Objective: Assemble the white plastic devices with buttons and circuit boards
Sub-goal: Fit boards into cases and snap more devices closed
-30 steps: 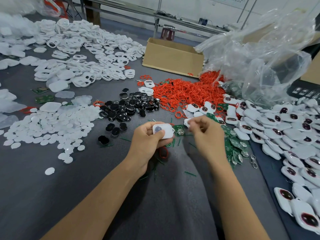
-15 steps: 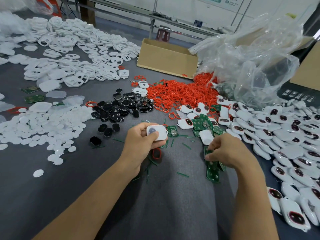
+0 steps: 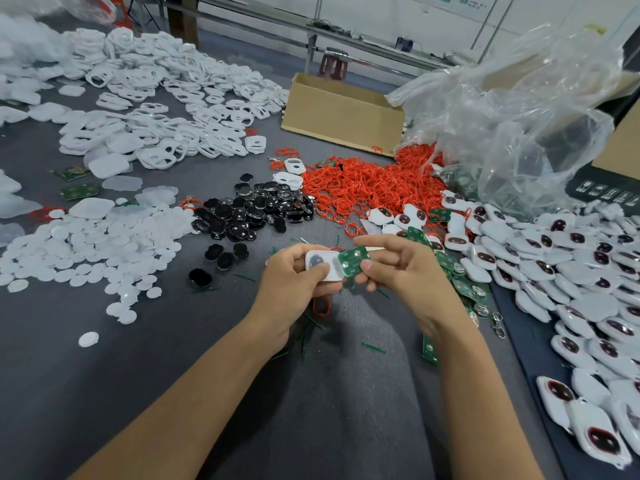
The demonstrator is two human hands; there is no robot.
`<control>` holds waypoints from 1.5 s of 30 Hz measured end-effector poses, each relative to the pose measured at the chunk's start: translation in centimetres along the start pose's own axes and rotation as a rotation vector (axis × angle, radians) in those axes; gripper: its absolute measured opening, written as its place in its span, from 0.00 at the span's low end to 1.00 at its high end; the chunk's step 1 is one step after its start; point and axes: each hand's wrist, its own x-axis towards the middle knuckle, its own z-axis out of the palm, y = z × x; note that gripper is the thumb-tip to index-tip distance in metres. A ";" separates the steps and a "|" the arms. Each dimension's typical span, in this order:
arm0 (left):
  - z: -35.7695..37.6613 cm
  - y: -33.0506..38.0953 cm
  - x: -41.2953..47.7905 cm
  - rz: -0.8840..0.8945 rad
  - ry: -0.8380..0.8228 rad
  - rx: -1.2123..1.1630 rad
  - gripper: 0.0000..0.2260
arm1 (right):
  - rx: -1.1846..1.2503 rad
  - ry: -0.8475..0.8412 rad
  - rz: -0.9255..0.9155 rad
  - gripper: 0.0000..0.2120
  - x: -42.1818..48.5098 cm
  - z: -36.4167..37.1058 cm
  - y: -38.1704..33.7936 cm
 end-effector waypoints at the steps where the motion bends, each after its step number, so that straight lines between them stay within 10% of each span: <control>1: 0.0 0.0 0.0 -0.001 0.003 -0.002 0.08 | 0.033 0.022 -0.002 0.11 0.0 0.1 0.0; 10: 0.3 0.0 0.0 -0.012 0.006 -0.024 0.08 | -0.689 0.297 -0.477 0.05 0.1 3.2 1.0; 16: -0.1 0.3 0.1 -0.043 0.009 -0.117 0.09 | -0.444 0.032 -0.330 0.10 0.0 2.7 0.7; 45: -0.6 -0.2 0.1 0.004 -0.104 0.041 0.18 | -0.834 0.109 -0.465 0.10 0.5 2.1 1.9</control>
